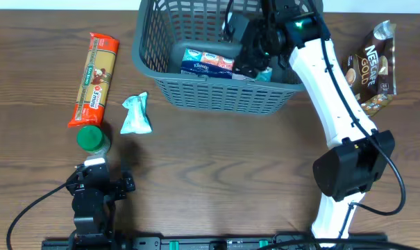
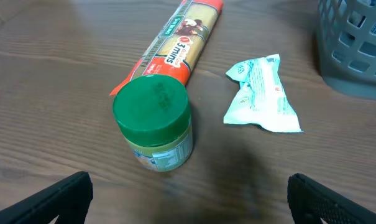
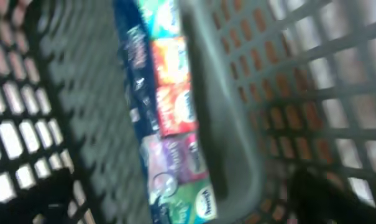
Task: Pack container
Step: 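Lift the tissue packs over the basket and release them inside, then withdraw the right gripper from the basket toward the right side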
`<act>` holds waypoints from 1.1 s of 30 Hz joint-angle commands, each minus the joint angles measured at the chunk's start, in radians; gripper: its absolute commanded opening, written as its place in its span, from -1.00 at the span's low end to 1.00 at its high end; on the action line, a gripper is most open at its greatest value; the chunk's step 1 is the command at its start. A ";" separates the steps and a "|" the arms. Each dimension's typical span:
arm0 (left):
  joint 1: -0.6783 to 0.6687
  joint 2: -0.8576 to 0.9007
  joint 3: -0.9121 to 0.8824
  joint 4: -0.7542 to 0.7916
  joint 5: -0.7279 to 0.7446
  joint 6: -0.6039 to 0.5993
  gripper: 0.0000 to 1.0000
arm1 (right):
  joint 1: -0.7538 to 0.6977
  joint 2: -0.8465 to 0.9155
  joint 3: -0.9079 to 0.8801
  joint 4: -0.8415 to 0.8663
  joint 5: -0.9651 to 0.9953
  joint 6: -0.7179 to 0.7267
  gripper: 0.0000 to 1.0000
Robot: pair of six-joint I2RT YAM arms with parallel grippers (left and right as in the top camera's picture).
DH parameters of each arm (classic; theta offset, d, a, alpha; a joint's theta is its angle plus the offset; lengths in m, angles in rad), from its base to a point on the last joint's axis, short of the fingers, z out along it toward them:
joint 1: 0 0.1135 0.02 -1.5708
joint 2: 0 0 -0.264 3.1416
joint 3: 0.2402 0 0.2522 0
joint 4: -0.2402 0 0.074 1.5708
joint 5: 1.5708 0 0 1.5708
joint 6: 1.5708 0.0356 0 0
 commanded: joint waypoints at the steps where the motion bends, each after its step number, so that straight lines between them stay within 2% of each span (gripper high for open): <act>1: 0.004 -0.006 -0.017 0.002 -0.002 0.017 0.97 | -0.006 -0.047 0.031 0.053 0.082 0.269 0.98; 5: 0.004 -0.006 -0.017 0.002 -0.002 0.017 0.97 | -0.007 -0.100 0.113 0.031 0.253 0.476 0.98; 12: 0.004 -0.006 -0.017 0.002 -0.002 0.017 0.97 | -0.053 -0.201 0.297 -0.114 0.539 0.668 0.98; 18: 0.004 -0.006 -0.017 0.002 -0.002 0.017 0.97 | -0.225 -0.284 0.349 -0.248 0.560 0.838 0.99; 22: 0.004 -0.006 -0.017 0.002 -0.002 0.017 0.97 | -0.378 -0.297 0.348 -0.319 0.489 0.856 0.98; 26: 0.004 -0.006 -0.017 0.002 -0.002 0.017 0.97 | -0.515 -0.277 0.345 -0.380 0.417 0.816 0.98; 33: 0.004 -0.006 -0.017 0.002 -0.002 0.017 0.97 | -0.664 -0.186 0.345 -0.423 0.320 0.754 0.98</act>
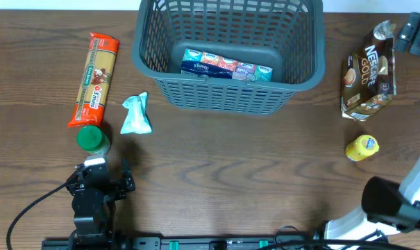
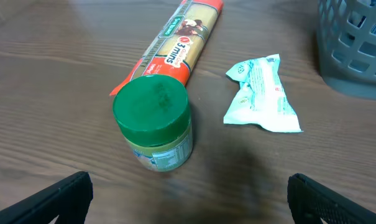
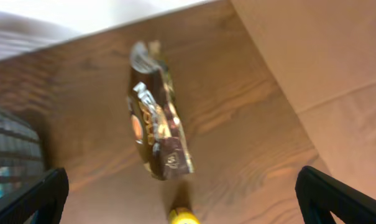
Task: Pack container
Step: 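Withdraw the right gripper from the basket toward the right side, then grasp the brown Nescafé Gold pouch with the right gripper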
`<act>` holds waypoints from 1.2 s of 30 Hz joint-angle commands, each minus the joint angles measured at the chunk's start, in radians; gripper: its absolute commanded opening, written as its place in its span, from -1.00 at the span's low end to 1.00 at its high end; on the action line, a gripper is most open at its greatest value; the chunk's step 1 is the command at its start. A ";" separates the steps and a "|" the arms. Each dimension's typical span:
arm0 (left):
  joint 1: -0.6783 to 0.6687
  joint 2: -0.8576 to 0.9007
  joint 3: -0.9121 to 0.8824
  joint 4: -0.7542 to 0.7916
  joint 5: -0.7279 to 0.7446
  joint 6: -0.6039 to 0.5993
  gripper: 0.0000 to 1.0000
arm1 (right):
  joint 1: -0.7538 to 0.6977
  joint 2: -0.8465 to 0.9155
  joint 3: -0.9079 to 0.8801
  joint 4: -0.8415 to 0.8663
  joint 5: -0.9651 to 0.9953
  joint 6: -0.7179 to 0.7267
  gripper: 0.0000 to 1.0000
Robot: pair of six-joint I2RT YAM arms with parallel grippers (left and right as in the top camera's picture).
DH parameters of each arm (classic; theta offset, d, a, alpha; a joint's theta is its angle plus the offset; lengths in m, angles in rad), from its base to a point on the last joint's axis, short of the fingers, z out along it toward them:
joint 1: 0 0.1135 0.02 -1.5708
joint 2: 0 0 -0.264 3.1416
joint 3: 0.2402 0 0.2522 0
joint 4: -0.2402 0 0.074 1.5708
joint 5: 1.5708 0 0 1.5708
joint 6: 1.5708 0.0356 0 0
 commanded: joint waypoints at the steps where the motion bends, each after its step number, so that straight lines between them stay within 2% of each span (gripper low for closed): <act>1: 0.004 -0.006 -0.017 0.002 -0.002 0.017 0.97 | -0.047 0.064 -0.003 -0.006 -0.100 -0.051 0.99; 20: 0.004 -0.006 -0.017 0.002 -0.002 0.017 0.97 | -0.058 0.509 -0.004 -0.011 -0.175 -0.131 0.99; 36: 0.004 -0.006 -0.017 0.002 -0.002 0.017 0.97 | -0.069 0.680 -0.029 -0.021 -0.190 -0.133 0.98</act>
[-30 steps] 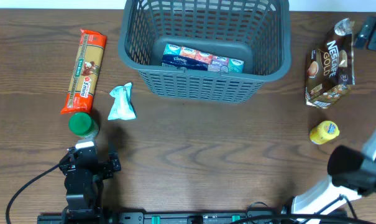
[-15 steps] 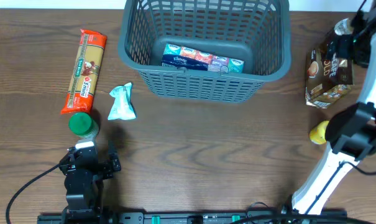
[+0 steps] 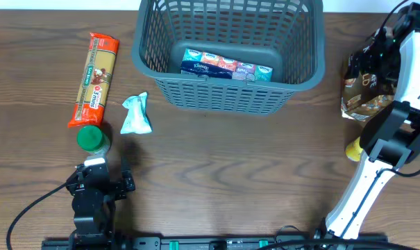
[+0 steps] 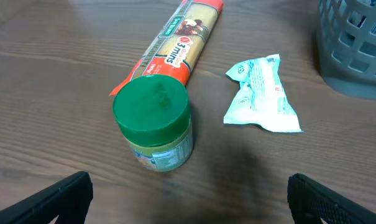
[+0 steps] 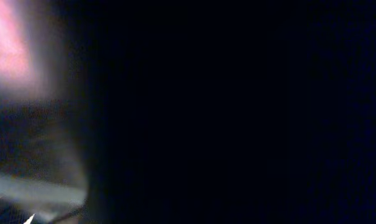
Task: Pack container
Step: 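Grasp the brown Nescafé Gold pouch with the right gripper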
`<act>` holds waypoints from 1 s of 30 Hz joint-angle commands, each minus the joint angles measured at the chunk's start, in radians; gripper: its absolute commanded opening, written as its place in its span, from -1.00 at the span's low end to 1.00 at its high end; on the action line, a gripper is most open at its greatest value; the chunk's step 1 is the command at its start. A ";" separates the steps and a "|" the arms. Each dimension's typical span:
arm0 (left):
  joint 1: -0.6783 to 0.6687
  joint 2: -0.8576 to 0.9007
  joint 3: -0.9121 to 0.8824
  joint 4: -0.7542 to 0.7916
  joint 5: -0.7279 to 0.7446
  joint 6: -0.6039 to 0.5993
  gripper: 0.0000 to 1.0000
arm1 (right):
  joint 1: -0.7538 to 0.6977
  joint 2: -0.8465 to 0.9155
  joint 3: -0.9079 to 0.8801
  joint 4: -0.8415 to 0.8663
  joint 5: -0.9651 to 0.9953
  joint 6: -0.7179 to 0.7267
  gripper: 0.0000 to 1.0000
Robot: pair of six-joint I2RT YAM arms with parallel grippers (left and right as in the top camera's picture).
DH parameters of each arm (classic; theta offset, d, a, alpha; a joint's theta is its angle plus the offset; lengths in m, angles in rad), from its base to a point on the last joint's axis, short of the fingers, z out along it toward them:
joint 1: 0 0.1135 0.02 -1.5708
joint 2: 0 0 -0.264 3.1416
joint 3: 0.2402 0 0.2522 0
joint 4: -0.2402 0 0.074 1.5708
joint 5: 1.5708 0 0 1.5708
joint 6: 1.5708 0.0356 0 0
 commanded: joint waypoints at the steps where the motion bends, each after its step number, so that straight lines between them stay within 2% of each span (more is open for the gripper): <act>1: 0.004 -0.006 -0.017 0.002 -0.002 0.017 0.97 | -0.013 0.060 -0.027 -0.005 -0.008 -0.014 0.99; 3: 0.004 -0.006 -0.017 0.002 -0.002 0.017 0.97 | -0.013 0.066 -0.032 -0.002 -0.008 -0.014 0.98; 13: 0.004 -0.006 -0.017 0.002 -0.002 0.017 0.97 | -0.019 0.066 -0.098 0.040 -0.073 -0.014 0.58; 18: 0.004 -0.006 -0.017 0.002 -0.002 0.017 0.97 | -0.020 0.066 -0.159 0.074 -0.083 -0.015 0.48; 20: 0.004 -0.006 -0.017 0.002 -0.002 0.017 0.97 | -0.020 0.066 -0.188 0.089 -0.083 -0.016 0.27; 23: 0.004 -0.006 -0.017 0.002 -0.002 0.017 0.97 | -0.021 0.066 -0.235 0.116 -0.102 -0.026 -0.26; 27: 0.004 -0.006 -0.017 0.002 -0.002 0.017 0.97 | -0.021 0.066 -0.274 0.142 -0.140 -0.030 -0.84; 29: 0.004 -0.006 -0.017 0.002 -0.002 0.017 0.97 | -0.020 0.066 -0.274 0.145 -0.159 -0.041 -0.97; 30: 0.004 -0.006 -0.017 0.002 -0.002 0.017 0.97 | -0.018 0.065 -0.274 0.145 -0.165 -0.045 -0.97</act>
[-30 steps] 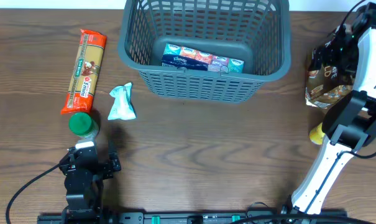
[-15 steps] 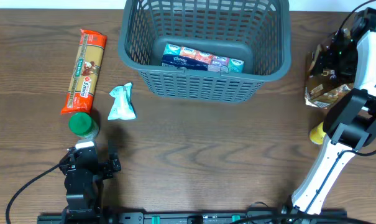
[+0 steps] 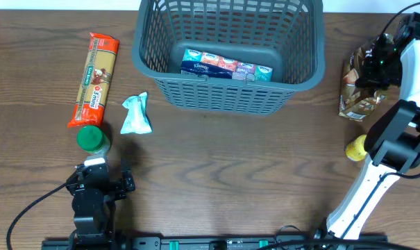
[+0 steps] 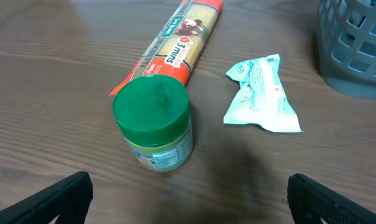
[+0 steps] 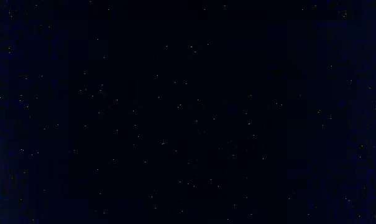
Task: Pack container
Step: 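Grasp the brown Nescafé Gold pouch with the right gripper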
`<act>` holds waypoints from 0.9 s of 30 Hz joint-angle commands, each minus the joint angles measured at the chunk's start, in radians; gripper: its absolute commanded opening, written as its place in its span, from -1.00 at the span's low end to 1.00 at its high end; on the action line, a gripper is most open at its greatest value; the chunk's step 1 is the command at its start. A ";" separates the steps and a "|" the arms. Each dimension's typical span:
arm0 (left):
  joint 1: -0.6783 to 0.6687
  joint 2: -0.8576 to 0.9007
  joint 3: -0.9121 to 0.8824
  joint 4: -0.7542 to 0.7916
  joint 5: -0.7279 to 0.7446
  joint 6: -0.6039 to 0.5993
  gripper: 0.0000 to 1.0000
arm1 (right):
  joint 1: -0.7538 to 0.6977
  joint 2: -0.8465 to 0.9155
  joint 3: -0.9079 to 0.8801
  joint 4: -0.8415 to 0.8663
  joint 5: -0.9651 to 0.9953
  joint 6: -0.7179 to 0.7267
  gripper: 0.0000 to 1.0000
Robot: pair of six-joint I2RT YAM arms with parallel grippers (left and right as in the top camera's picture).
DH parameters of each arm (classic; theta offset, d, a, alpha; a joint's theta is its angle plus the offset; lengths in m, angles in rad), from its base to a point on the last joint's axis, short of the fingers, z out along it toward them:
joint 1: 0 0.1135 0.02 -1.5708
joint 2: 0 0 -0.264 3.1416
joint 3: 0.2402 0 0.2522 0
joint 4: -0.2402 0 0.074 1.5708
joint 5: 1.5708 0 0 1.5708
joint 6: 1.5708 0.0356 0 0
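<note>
A grey plastic basket (image 3: 227, 89) stands at the back of the table with a colourful tissue pack (image 3: 227, 63) inside. To its left lie a pasta packet (image 3: 95, 80), a green-lidded jar (image 3: 91, 139) and a teal packet (image 3: 135, 114). My left gripper (image 4: 188, 200) rests open near the front edge, just short of the jar (image 4: 153, 127). At the far right, my right gripper (image 3: 378, 54) is down on a brown coffee bag (image 3: 355, 90). The right wrist view is black, so its jaws are hidden.
A small yellow object (image 3: 355, 147) lies in front of the coffee bag, partly behind my right arm. The basket's corner (image 4: 355, 43) shows at the right of the left wrist view. The table's back edge runs just behind the basket.
My right gripper sits a little lower on the coffee bag, which has shifted slightly and looks narrower. The right wrist view went fully black. The left arm and its things are unchanged.
My right gripper was inside the basket by the tissue pack. Then it was out past the table's right edge, looking down on the coffee bag. Then it was down at the bag, and now it is pressed on it. The left arm stayed still.
</note>
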 commanded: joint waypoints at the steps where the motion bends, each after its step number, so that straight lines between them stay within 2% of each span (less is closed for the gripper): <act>1: 0.004 -0.006 -0.017 0.002 -0.002 0.017 0.97 | 0.010 0.115 -0.081 -0.018 -0.110 -0.008 -0.98; 11: 0.004 -0.006 -0.017 0.002 -0.002 0.017 0.97 | 0.024 0.014 -0.061 -0.009 -0.109 -0.010 -0.97; 27: 0.004 -0.006 -0.017 0.002 -0.002 0.017 0.97 | 0.025 -0.411 0.031 0.011 -0.117 0.028 -0.97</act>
